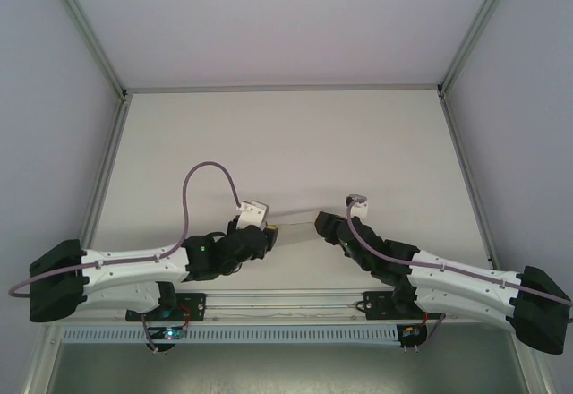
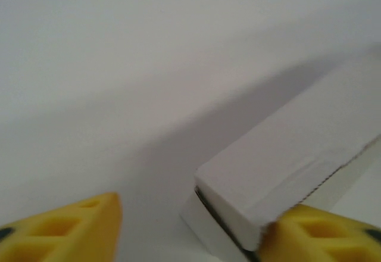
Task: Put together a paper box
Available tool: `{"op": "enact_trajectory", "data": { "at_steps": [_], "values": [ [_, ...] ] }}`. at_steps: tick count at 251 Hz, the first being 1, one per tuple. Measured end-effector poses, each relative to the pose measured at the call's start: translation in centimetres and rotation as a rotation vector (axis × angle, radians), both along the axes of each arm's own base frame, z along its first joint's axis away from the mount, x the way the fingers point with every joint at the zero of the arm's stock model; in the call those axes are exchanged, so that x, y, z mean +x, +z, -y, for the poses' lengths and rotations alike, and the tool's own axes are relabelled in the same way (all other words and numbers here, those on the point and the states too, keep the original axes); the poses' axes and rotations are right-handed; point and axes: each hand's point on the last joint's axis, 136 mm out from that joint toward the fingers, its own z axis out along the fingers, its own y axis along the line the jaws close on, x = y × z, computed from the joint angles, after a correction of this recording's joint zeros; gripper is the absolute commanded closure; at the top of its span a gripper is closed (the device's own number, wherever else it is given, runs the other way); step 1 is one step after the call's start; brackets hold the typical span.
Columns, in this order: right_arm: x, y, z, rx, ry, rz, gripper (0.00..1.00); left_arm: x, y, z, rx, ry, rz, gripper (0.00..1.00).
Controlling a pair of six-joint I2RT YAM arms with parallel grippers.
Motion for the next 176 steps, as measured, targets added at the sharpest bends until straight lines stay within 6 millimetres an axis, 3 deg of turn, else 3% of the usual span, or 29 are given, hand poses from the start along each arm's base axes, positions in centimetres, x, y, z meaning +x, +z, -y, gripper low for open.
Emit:
{"op": "enact_trajectory", "data": {
  "at_steps": [10, 22, 92, 118, 150, 176],
  "values": [
    [0.0, 0.0, -0.1, 0.007, -0.002, -0.003, 0.63, -0.6, 0.0, -0.2, 0.01, -0.031, -0.018, 0.06],
    [0.0, -0.1, -0.2, 0.015, -0.005, -0.01, 0.64, -1.3, 0.2, -0.2, 0.006, -0.058, -0.042, 0.0],
    [-0.1, -0.4, -0.6, 0.054, -0.004, -0.026, 0.66, -2.7, 3.1, -0.6, -0.114, -0.08, -0.09, 0.0],
    [-0.1, -0.4, -0.7, 0.06, -0.001, -0.024, 0.68, -1.4, 3.2, -1.4, -0.187, 0.005, -0.152, 0.0],
    [-0.1, -0.4, -0.8, 0.066, 0.001, -0.022, 0.68, 1.5, 1.8, -3.3, -0.245, 0.155, -0.256, 0.0],
    [-0.1, -0.4, -0.8, 0.065, 0.001, -0.022, 0.68, 2.2, 1.0, -3.0, -0.278, 0.166, -0.312, 0.0]
  ]
}}
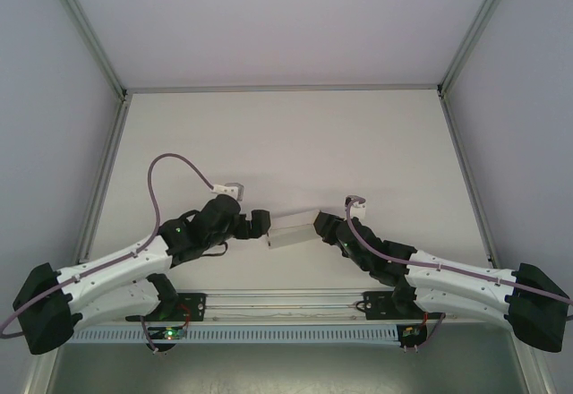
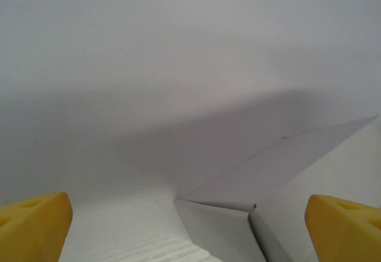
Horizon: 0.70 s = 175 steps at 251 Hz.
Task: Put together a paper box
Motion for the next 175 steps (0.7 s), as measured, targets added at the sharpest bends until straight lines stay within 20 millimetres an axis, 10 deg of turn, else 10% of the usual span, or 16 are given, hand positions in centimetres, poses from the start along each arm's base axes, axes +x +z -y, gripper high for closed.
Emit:
{"op": "enact_trajectory", "data": {
  "at_steps": [105, 175],
  "values": [
    [-0.1, -0.3, 0.1, 0.01, 0.001, 0.005, 0.69, -1.3, -2.5, 0.9, -0.093, -0.07, 0.004, 0.03],
    [-0.2, -0.3, -0.1, -0.001, 0.046, 0.059, 0.75, -1.5, -2.8, 1.9, -0.218, -0.086, 0.037, 0.39]
  ]
}}
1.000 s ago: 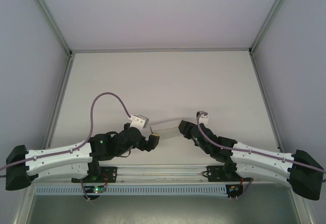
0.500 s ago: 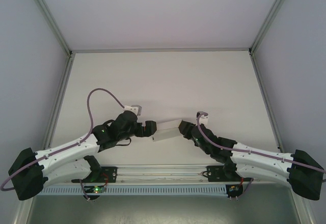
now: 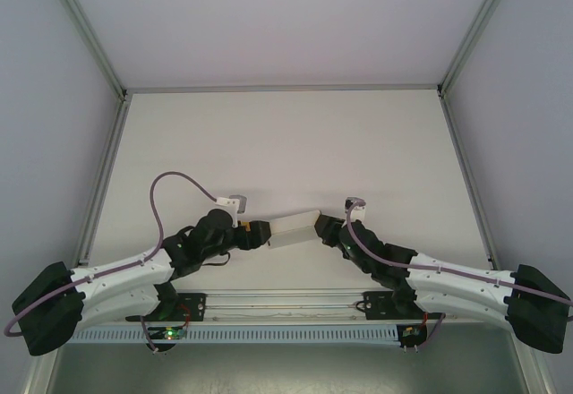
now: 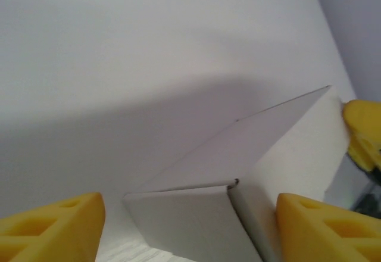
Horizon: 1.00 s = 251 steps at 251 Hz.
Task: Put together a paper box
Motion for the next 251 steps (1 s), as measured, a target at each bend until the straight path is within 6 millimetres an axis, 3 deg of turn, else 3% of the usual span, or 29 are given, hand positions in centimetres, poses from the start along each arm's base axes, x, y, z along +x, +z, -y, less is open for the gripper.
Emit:
{"op": "enact_trajectory", "data": {
  "at_steps": [26, 57, 98, 126, 176, 207, 225, 239, 251],
  "values": [
    [-0.1, 0.0, -0.2, -0.002, 0.029, 0.036, 0.77, -0.1, 0.2, 0.3, -0.038, -0.013, 0.022, 0.49],
    [-0.3, 0.1, -0.2, 0.005, 0.059, 0.08, 0.78, -0.2, 0.6, 0.9, -0.074, -0.042, 0.041, 0.7],
    [-0.7, 0.2, -0.3, -0.006, 0.108, 0.112, 0.83, -0.2, 1.0, 1.2, -0.096, -0.05, 0.063, 0.84],
    [-0.9, 0.3, -0.2, -0.004, 0.122, 0.117, 0.87, 0.0, 1.0, 1.3, -0.095, -0.052, 0.07, 1.0],
    [-1.1, 0.4, 0.2, -0.013, 0.126, 0.123, 0.95, 0.6, 1.0, 1.7, -0.086, -0.047, 0.074, 1.0],
    [-1.0, 0.3, 0.3, -0.015, 0.121, 0.121, 0.95, 0.9, 1.2, 1.8, -0.085, -0.045, 0.076, 1.0],
    [-1.0, 0.4, 0.3, -0.021, 0.122, 0.117, 0.87, 0.9, 1.3, 1.9, -0.077, -0.047, 0.073, 0.82],
    [-1.0, 0.5, 0.3, -0.03, 0.122, 0.11, 0.85, 0.9, 1.4, 1.9, -0.061, -0.051, 0.069, 0.6],
    [-1.0, 0.5, 0.3, -0.043, 0.123, 0.1, 0.81, 1.0, 1.4, 1.8, -0.036, -0.052, 0.062, 0.53]
  ]
}}
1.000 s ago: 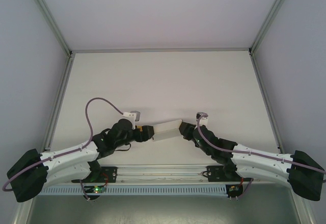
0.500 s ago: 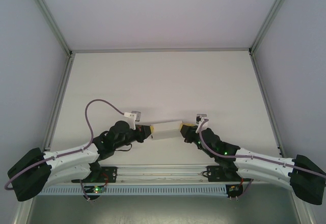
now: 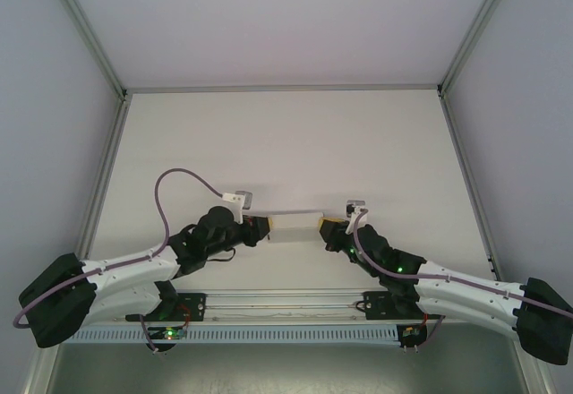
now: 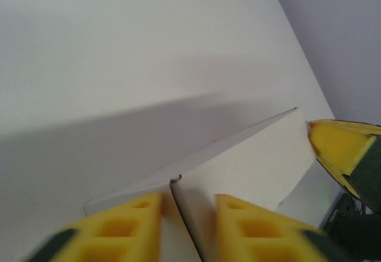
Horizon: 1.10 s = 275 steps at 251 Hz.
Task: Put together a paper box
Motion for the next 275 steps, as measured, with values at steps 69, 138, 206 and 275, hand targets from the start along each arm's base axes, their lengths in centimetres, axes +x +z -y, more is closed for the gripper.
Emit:
{"op": "enact_trajectory", "data": {
  "at_steps": [69, 138, 206, 275],
  "values": [
    [-0.3, 0.2, 0.2, -0.102, 0.007, -0.069, 0.58, 0.7, -0.2, -1.6, 0.183, 0.046, -0.028, 0.07],
    [0.5, 4.3, 0.1, -0.171, 0.008, -0.043, 0.07, 2.7, 4.7, -3.2, 0.282, 0.141, 0.048, 0.0],
    [-0.5, 8.3, -4.4, -0.365, 0.39, 0.118, 0.01, 6.2, 8.7, -8.6, 0.392, 0.36, 0.071, 0.0],
    [-0.7, 4.8, -7.1, -0.83, 0.864, 0.309, 0.02, 6.6, 6.9, -13.6, 0.463, 0.466, 0.001, 0.0]
  ]
}}
